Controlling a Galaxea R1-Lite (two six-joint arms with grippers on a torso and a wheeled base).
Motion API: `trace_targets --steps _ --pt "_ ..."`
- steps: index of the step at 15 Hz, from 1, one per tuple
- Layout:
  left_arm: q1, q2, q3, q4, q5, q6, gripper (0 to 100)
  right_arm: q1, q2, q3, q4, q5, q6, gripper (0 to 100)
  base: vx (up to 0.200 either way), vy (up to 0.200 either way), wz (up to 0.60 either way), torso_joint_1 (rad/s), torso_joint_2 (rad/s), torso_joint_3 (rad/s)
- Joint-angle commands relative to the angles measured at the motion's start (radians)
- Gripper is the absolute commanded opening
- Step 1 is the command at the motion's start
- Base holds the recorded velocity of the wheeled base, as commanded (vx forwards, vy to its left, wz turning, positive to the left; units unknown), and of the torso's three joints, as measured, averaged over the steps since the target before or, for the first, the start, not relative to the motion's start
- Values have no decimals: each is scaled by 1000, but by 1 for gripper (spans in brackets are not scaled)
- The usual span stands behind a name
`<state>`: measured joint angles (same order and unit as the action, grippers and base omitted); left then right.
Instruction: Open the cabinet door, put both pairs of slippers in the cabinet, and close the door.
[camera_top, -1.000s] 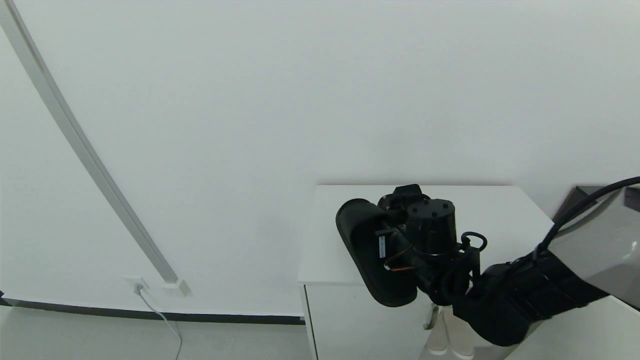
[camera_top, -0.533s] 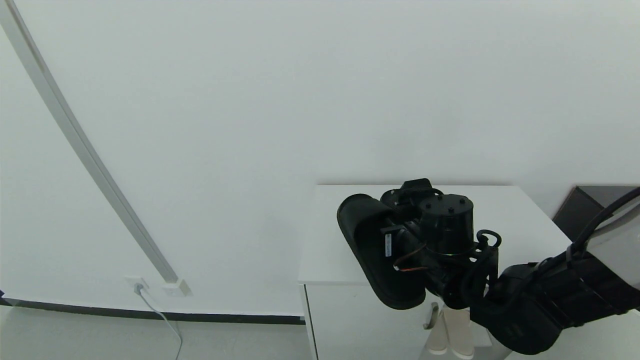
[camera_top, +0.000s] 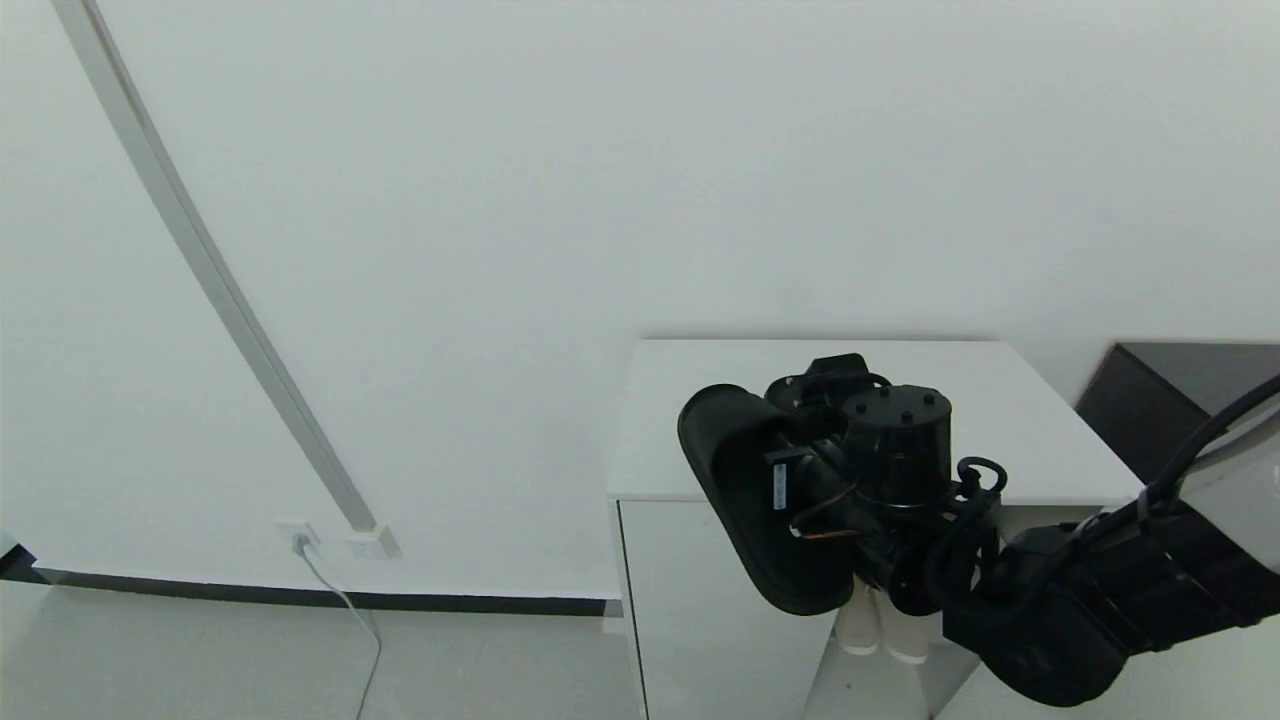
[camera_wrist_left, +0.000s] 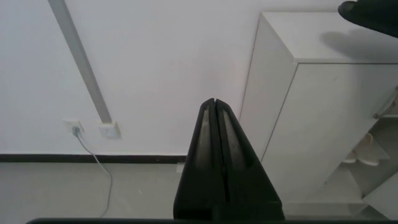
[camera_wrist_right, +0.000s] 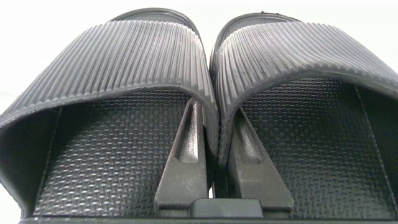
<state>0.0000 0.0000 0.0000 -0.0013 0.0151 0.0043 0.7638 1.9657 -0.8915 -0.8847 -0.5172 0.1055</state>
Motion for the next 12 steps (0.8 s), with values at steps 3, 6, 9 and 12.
trace_targets --steps 3,6,9,12 --pt "0 2 0 0 0 0 0 2 -1 3 0 -1 0 0 -200 0 0 2 2 1" --pt "0 0 0 0 0 0 0 3 1 5 1 -1 0 0 -200 0 0 2 5 4" --pt "0 2 0 0 0 0 0 3 7 11 0 -1 0 0 0 0 0 0 0 0" --pt "0 2 0 0 0 0 0 3 7 17 0 -1 0 0 0 0 0 0 0 0"
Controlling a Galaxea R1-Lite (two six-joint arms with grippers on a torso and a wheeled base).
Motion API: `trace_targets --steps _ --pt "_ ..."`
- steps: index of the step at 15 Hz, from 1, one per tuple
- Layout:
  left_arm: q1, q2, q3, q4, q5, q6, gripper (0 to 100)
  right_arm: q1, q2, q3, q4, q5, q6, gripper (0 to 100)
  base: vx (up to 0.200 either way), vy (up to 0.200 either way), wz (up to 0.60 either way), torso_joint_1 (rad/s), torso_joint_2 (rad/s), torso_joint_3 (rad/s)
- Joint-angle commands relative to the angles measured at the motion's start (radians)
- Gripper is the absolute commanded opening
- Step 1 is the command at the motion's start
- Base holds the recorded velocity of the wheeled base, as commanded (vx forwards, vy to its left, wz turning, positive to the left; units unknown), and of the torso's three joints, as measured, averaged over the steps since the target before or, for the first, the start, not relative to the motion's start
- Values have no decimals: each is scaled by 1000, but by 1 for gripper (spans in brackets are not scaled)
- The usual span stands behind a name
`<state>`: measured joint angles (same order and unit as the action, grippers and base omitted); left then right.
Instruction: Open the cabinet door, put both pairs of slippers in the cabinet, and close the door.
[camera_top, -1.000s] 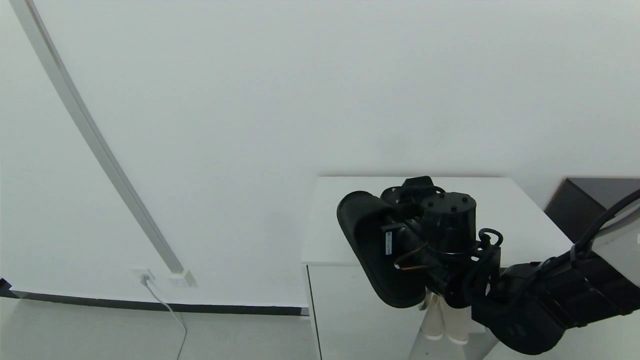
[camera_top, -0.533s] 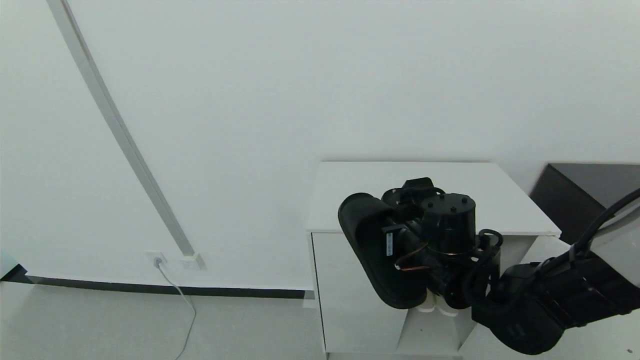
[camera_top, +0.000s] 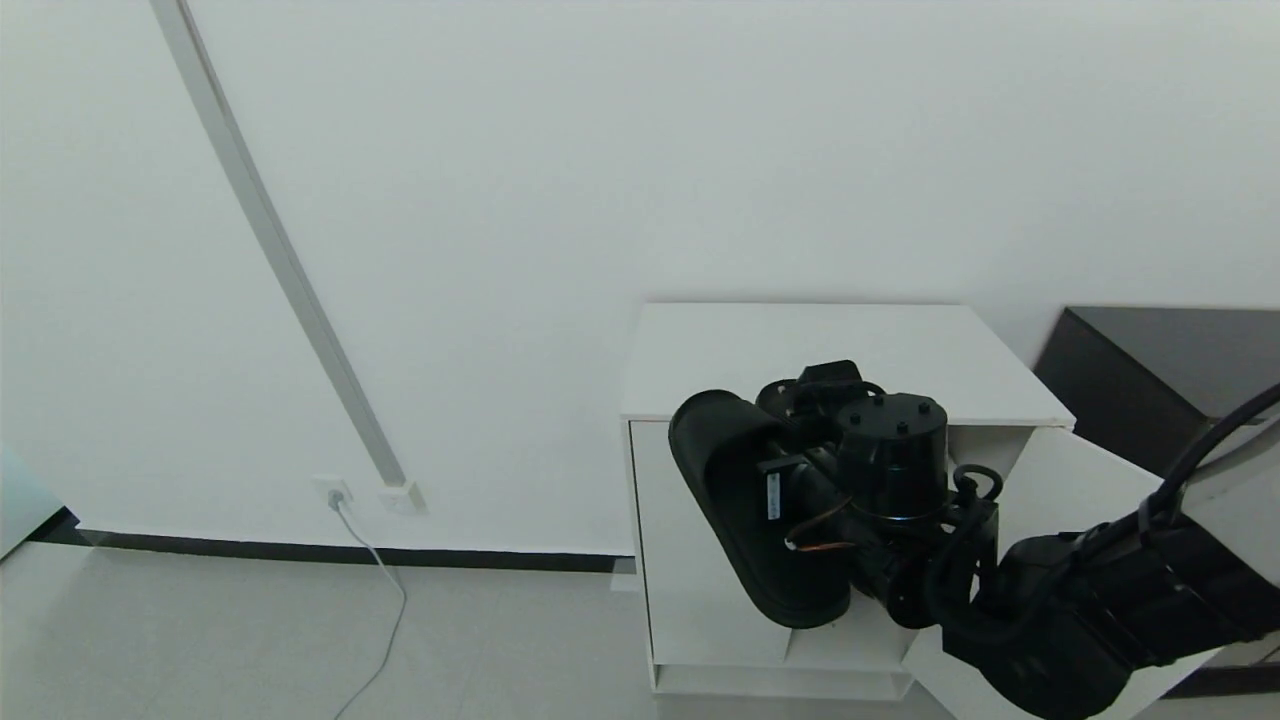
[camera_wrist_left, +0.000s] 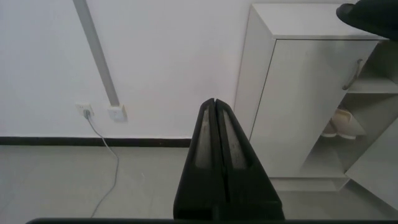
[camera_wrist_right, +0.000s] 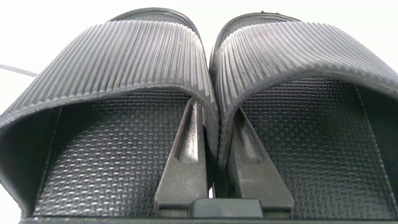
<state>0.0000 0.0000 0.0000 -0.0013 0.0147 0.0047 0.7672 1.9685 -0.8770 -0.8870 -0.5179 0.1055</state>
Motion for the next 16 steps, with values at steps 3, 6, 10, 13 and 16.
trace_targets --steps 3,6,10,13,16 --pt "0 2 0 0 1 0 0 -2 -57 92 0 -2 -1 0 0 0 0 0 0 0" --pt "0 0 0 0 1 0 0 -14 -169 228 0 -2 2 0 0 0 0 0 0 0" --pt "0 0 0 0 1 0 0 -14 -211 262 -1 -2 2 0 0 0 0 0 0 0" --pt "0 2 0 0 1 0 0 -6 -209 266 -1 -4 2 0 0 -200 0 2 2 6" --pt "0 0 0 0 1 0 0 -6 -209 268 0 -4 2 0 0 -200 0 1 -1 5"
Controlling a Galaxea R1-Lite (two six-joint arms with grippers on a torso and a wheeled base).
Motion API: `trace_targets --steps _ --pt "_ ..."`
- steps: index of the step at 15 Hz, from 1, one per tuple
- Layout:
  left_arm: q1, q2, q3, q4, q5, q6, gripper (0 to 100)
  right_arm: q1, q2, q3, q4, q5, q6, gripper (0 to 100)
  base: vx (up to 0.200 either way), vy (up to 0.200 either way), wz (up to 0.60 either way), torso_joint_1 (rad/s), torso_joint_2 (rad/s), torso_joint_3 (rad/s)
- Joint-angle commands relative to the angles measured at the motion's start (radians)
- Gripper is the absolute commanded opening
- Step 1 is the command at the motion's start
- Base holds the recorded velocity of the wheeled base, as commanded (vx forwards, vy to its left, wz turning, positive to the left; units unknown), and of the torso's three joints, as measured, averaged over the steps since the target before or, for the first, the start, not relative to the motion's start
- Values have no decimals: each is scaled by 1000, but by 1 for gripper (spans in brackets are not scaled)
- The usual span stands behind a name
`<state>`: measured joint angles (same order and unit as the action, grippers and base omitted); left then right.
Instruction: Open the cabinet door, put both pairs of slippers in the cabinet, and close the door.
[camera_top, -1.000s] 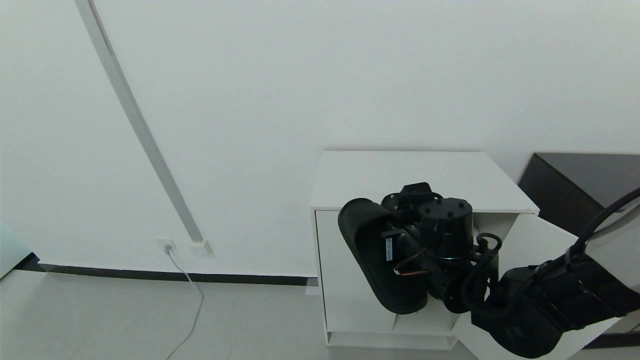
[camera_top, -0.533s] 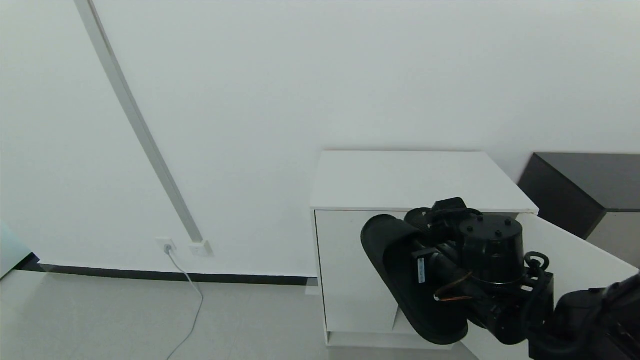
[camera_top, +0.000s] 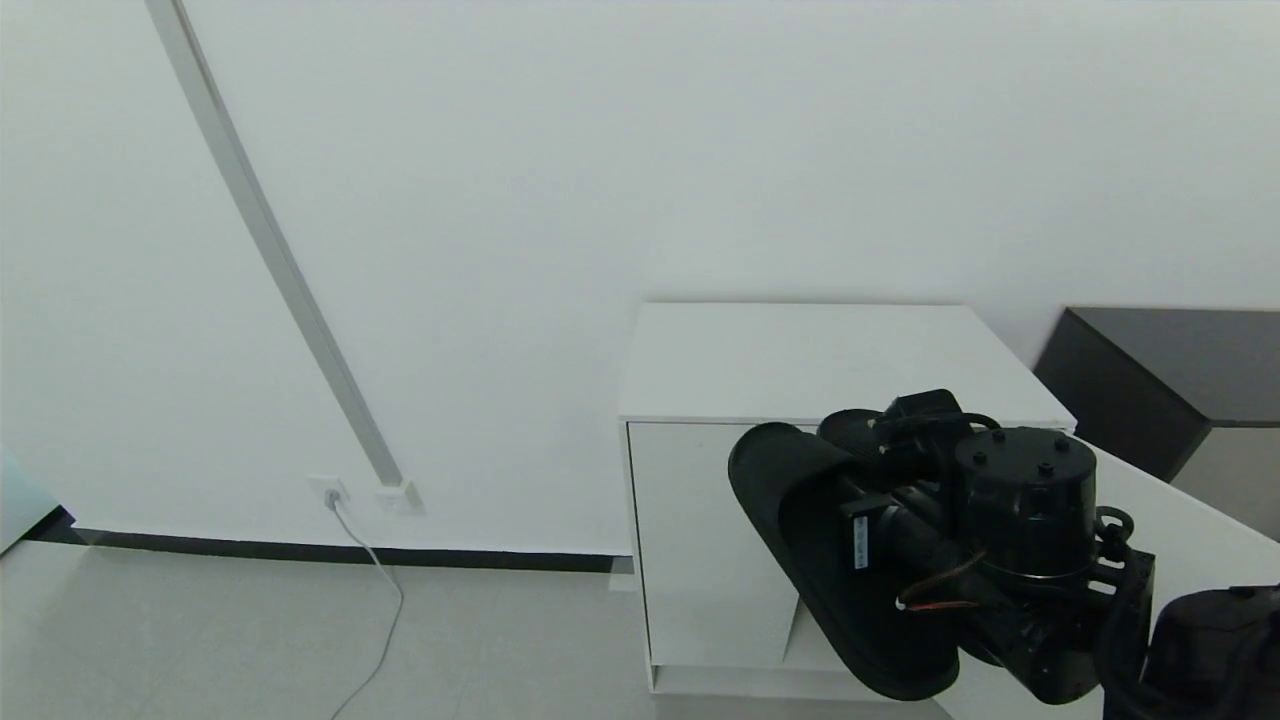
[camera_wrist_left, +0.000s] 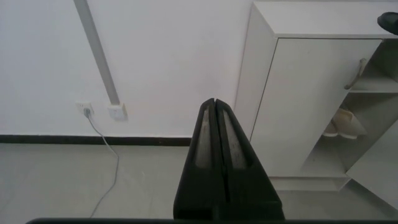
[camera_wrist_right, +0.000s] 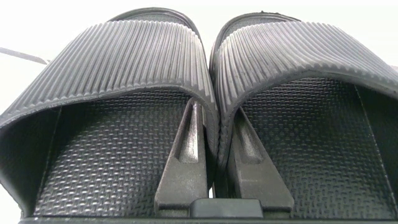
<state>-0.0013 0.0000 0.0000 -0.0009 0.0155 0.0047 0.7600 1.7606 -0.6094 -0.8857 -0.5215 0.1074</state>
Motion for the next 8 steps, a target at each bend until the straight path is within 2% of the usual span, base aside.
trace_targets --steps 1,8 --pt "1 0 0 -1 0 0 0 1 -1 0 -1 0 0 0 0 -200 0 7 12 -2" --pt "1 0 0 -1 0 0 0 2 0 7 -2 0 0 0 0 -200 0 4 0 2"
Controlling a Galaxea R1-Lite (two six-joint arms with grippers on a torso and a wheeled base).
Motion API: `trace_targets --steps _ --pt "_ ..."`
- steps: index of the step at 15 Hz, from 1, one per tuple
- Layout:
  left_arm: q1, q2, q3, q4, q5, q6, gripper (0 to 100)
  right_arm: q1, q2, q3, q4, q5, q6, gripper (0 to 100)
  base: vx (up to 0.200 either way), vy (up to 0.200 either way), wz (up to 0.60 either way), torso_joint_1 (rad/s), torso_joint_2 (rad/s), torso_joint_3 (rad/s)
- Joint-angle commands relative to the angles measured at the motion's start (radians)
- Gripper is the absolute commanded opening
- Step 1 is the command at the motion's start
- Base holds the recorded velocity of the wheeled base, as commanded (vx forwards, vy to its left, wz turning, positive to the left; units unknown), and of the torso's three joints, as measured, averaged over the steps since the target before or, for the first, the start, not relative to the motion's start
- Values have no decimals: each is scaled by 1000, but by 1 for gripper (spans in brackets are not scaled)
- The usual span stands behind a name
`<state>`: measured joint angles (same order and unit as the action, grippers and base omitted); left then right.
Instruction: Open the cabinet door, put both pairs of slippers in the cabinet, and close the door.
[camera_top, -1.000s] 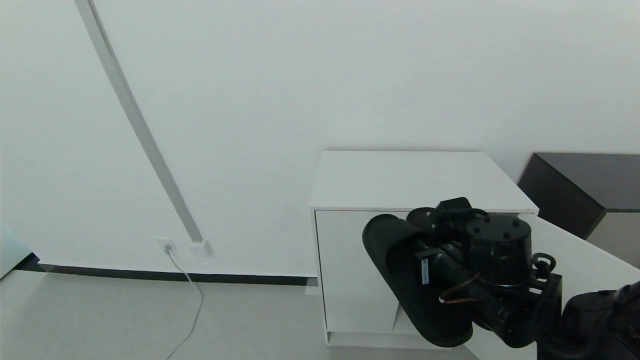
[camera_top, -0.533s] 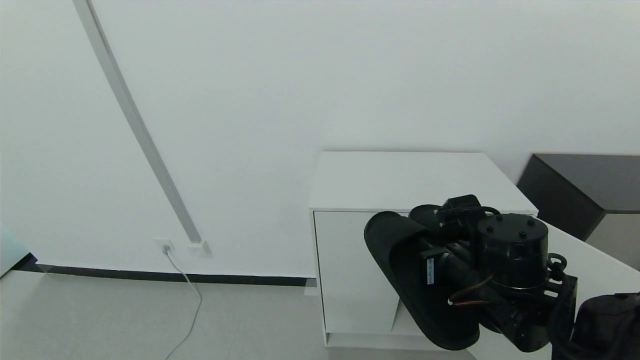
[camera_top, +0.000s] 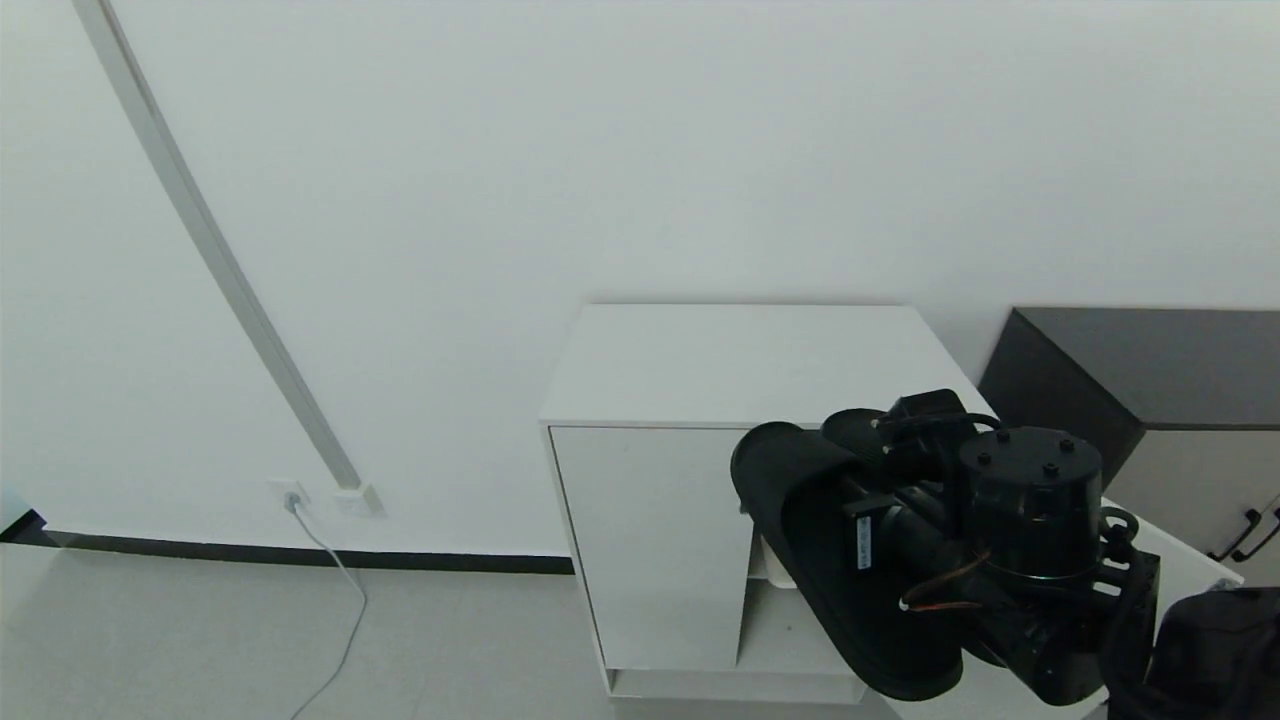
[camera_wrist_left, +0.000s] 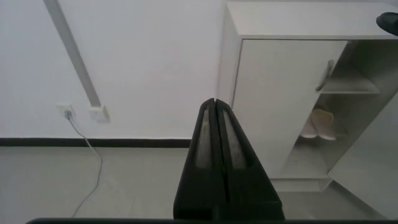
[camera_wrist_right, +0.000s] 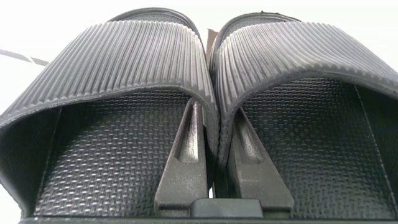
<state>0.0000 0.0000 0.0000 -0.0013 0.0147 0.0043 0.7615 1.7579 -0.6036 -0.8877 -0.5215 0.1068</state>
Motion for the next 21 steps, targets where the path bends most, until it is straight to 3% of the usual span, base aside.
trace_targets --steps 1,4,21 --pt "0 0 0 0 1 0 0 1 3 1 -1 0 -1 0 0 -200 0 7 -2 -2" --pt "0 2 0 0 1 0 0 2 5 10 -1 0 -1 0 0 -200 0 2 2 1" --pt "0 0 0 0 1 -1 0 -4 43 16 -20 -5 -6 0 0 0 0 0 0 0"
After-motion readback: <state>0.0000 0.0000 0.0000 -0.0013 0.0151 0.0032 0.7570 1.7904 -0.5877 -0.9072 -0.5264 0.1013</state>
